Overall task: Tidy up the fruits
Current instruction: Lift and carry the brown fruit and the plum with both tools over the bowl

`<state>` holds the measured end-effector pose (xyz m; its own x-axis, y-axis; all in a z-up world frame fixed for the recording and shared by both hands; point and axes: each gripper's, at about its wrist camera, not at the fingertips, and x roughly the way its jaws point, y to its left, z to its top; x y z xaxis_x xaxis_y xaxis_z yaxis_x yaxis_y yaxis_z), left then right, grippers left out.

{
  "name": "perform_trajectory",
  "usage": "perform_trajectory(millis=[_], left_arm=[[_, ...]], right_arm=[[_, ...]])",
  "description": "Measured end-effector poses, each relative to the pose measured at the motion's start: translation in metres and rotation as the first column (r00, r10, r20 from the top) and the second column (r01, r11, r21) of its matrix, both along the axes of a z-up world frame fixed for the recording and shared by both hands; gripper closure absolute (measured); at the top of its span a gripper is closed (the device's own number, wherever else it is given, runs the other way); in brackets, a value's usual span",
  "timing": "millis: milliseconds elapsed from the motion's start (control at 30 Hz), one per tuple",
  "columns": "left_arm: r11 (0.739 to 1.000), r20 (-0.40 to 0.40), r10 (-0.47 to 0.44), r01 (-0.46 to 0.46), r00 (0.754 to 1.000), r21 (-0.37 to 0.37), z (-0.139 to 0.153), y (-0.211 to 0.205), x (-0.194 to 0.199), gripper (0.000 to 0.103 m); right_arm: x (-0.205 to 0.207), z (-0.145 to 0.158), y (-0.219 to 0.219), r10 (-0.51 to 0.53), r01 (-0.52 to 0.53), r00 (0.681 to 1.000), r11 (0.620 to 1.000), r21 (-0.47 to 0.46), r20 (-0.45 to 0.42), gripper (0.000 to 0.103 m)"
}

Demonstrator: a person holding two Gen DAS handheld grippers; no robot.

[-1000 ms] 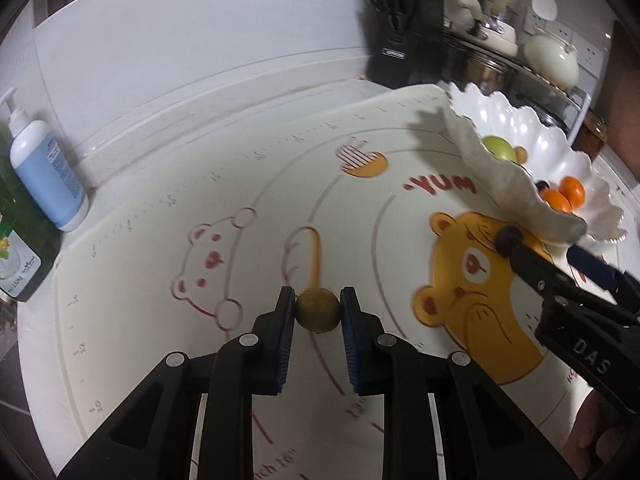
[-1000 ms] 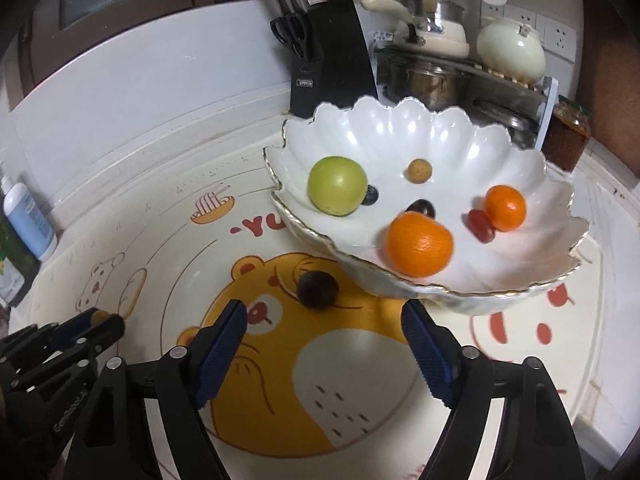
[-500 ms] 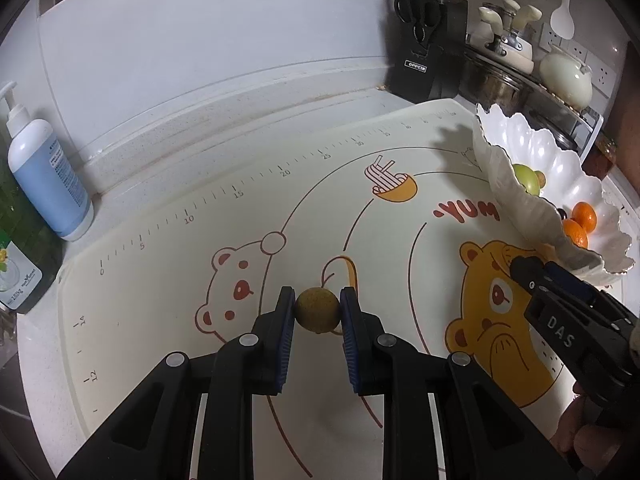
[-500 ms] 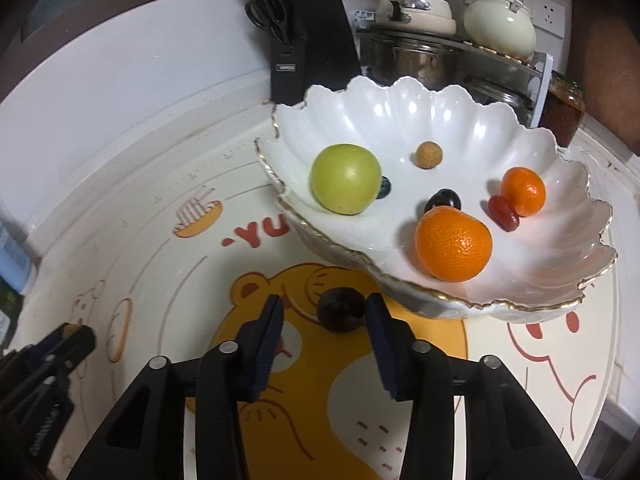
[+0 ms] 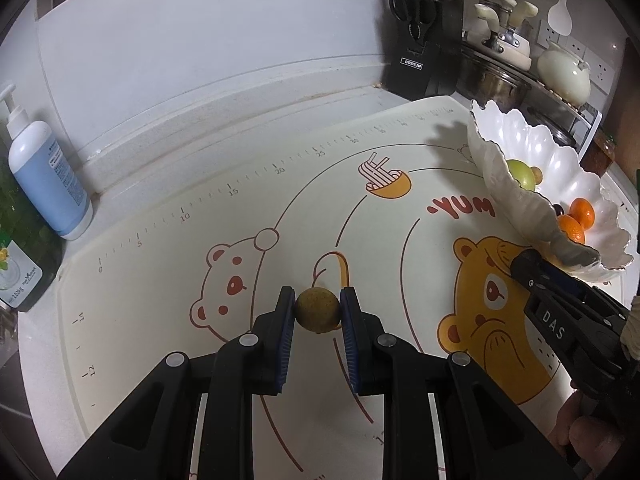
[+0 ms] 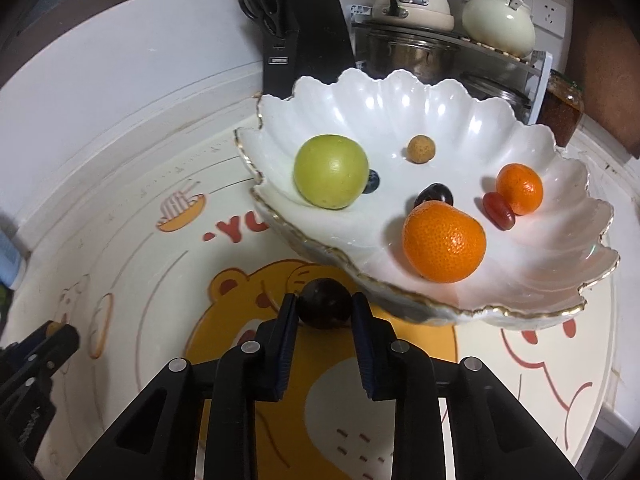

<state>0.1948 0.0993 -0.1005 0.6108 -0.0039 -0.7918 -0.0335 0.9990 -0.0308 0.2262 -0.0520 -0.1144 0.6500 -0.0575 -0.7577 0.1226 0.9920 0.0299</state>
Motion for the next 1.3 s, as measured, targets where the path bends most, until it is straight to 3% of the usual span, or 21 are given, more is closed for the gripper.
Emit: perform_trajectory(millis=[300, 633, 1300], left_arm=[[1.0, 0.015, -0.012, 0.012, 1.0, 0.009, 0.01, -0.009, -0.007, 0.08], [0.998, 0.049, -0.065, 0.065, 0.997, 0.006, 0.031, -0.038, -0.011, 0.08], [0.975, 0.135, -0.218, 0.221, 0.967, -0.006, 0.072, -0.128, 0.023, 0.08]], right_arm=[[-0.027, 0.02, 0.004, 0.077, -0.078, 0.996, 0.996, 0.038, 0.05, 0.075], [-0.049, 0.051, -0.01, 0.094, -0.099, 0.988, 0.995, 0.033, 0.124, 0.075], [-0.05, 0.085, -0.107, -0.049, 0.047, 0.978, 0.999, 0.014, 0.201, 0.075]])
